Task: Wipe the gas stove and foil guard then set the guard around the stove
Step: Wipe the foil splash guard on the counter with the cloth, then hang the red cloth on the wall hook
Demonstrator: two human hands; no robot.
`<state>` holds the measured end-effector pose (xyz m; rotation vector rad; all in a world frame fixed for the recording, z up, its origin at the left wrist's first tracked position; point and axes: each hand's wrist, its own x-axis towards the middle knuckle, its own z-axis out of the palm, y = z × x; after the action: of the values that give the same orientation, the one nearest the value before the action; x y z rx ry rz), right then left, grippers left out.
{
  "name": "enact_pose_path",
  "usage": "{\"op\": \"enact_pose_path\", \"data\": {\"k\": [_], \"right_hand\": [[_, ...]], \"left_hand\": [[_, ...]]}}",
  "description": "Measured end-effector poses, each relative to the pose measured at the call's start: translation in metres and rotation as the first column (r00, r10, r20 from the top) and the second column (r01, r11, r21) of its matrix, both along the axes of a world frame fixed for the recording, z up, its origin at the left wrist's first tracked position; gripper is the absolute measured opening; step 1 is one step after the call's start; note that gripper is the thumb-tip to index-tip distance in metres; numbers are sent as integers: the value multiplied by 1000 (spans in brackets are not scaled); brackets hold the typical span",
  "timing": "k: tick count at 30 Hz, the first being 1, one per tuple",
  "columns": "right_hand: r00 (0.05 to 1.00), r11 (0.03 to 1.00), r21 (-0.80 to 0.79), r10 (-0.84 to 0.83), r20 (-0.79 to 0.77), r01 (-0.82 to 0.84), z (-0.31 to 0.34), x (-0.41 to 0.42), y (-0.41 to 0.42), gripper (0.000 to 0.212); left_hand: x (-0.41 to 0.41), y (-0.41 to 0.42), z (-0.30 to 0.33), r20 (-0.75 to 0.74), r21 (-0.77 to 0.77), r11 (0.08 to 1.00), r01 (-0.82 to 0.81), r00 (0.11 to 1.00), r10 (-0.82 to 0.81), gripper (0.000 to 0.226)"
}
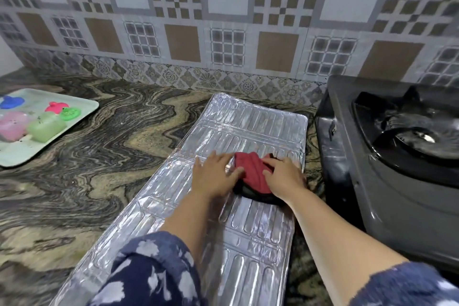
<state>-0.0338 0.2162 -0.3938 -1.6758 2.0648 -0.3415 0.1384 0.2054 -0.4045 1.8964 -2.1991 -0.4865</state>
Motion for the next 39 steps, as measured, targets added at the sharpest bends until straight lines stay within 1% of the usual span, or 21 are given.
{"op": "enact_pose_path", "data": {"k": [2,3,5,7,9,12,14,16,19,24,28,33,39], "right_hand": [[996,998,-43,-32,79,35,-2,4,0,38],[987,996,-49,-66,147,74,-1,6,0,36],[938,985,-24,-154,309,170,4,10,3,33],[898,974,-26,-198,393,226,11,10,5,30],[881,972,-56,-182,436,229,21,8,6,30],[852,964,-101,-163,498,244,45,1,6,30],[816,953,-130,-159,555,274,65,-3,3,29],[801,942,-164,-146,581,291,89,-8,-1,28],[785,940,-224,-69,616,258,127,-15,-8,29],[850,926,-329,18,527,185,185,-37,-23,38],[853,892,-421,84,515,167,231,-48,-35,40],[884,799,-574,125,451,180,298,-68,-48,39],[888,706,-672,136,439,224,353,-86,-80,41]], "left_hand": [[-19,7,-3,-60,-17,1000,20,998,-21,54],[-25,10,-5,-103,-33,999,12,995,-15,51],[-33,16,-6,-237,-50,997,-52,971,38,46],[-37,18,-4,-409,-16,993,-115,907,99,41],[-38,21,3,-552,3,987,-162,823,136,36],[-41,19,29,-652,-38,976,-212,746,137,34],[-46,16,57,-666,-89,971,-221,738,107,34],[-51,12,85,-659,-142,962,-233,748,84,35],[-58,10,122,-656,-201,947,-249,753,59,38],[-68,-7,175,-664,-303,916,-262,748,-5,41],[-73,-27,220,-659,-374,897,-236,748,-79,42],[-86,-48,277,-642,-470,867,-167,738,-205,47],[-110,-84,333,-596,-557,824,-104,741,-309,58]]}}
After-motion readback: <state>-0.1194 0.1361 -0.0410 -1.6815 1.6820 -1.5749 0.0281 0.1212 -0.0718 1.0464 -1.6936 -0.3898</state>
